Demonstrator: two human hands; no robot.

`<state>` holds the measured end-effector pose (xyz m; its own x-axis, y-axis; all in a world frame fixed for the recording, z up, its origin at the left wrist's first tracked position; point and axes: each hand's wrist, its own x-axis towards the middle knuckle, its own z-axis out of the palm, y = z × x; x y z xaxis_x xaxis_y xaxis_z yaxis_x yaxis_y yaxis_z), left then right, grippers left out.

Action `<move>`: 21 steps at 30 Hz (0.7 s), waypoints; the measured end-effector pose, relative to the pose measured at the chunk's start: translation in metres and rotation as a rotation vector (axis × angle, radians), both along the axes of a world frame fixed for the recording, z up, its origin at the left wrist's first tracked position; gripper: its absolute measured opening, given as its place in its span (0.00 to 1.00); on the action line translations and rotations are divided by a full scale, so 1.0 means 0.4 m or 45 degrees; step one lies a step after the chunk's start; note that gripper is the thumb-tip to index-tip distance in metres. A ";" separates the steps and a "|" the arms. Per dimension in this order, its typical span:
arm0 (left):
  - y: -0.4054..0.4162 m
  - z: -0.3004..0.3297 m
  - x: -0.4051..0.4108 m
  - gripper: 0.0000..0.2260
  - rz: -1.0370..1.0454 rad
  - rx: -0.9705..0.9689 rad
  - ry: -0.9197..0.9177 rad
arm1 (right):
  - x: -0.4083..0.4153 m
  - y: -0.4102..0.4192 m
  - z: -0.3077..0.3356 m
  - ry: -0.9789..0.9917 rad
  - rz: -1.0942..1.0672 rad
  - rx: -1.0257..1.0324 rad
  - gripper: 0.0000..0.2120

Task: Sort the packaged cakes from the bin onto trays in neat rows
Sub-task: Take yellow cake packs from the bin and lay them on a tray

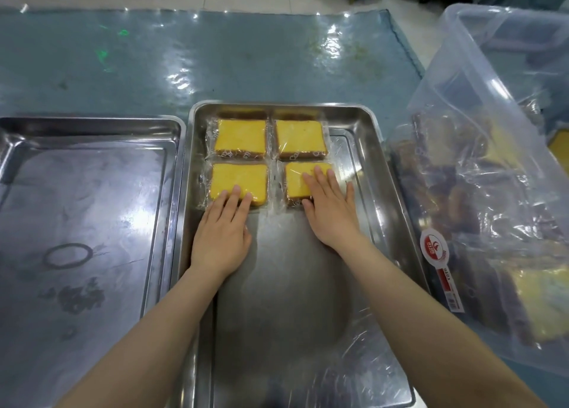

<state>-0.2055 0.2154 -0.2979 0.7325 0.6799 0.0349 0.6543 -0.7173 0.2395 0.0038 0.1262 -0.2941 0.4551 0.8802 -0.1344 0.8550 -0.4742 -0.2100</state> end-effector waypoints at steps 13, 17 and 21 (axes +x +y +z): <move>0.138 0.042 0.120 0.29 0.022 0.005 0.000 | 0.060 0.191 0.023 0.005 0.052 0.036 0.27; 0.186 0.010 0.153 0.31 0.024 -0.072 0.154 | 0.091 0.174 -0.008 -0.032 0.068 0.012 0.27; 0.178 0.002 0.167 0.30 0.035 -0.040 0.166 | 0.129 0.142 -0.014 -0.070 -0.015 0.038 0.27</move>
<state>-0.1385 0.2864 -0.2970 0.7106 0.6989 -0.0810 0.7006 -0.6923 0.1729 0.0553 0.1831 -0.2998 0.4714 0.8780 -0.0825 0.8601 -0.4784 -0.1772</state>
